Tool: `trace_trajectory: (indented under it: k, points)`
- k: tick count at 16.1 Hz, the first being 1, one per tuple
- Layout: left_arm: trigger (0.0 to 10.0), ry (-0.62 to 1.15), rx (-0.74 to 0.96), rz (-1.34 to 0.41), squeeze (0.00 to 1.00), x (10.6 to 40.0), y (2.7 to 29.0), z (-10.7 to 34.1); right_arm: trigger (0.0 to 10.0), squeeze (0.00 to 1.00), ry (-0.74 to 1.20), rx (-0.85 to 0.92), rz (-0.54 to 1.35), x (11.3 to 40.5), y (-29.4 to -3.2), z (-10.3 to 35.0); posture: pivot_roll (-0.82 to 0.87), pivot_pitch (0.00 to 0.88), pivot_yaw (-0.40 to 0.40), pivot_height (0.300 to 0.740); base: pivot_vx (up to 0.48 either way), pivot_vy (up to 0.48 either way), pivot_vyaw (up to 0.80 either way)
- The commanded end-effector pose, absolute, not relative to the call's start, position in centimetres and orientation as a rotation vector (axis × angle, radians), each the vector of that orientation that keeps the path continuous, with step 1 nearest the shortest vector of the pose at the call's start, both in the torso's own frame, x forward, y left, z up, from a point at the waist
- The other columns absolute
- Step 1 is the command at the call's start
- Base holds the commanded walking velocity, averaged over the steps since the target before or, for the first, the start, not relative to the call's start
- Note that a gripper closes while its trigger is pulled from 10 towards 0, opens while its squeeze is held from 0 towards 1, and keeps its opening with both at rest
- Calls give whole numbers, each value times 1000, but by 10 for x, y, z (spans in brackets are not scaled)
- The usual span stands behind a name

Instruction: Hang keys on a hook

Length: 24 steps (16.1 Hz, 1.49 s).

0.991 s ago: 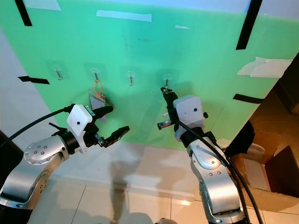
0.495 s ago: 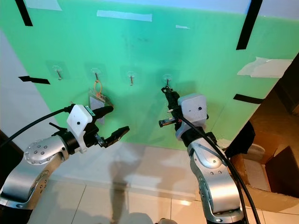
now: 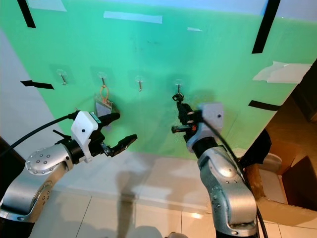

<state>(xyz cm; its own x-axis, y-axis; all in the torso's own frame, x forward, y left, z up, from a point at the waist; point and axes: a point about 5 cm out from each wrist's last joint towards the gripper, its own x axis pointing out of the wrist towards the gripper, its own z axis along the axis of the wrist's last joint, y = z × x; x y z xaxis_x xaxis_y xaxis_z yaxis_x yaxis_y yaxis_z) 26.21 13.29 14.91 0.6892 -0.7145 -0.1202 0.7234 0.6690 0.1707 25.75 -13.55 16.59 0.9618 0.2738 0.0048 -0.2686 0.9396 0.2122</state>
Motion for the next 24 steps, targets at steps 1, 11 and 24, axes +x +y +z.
trace_trajectory:
  k: [1, 11, 24]
  points:
    - [10000, 30, 221, -828, 0, 263, 130, 153, 10000, 0, 15, 248, 276, 257, -137, 171, -119, 0, 6, 732, 0, 0, 0]
    - [10000, -8, 157, -882, 0, 262, 123, 162, 10000, 0, 101, 303, 253, 259, -142, 164, -120, 0, 11, 732, 0, 0, 0]
    - [10000, 59, 229, -658, 0, 261, 141, 146, 10000, 1000, 145, 10, 312, 239, -148, 135, -123, 0, 6, 732, 0, 0, 246]
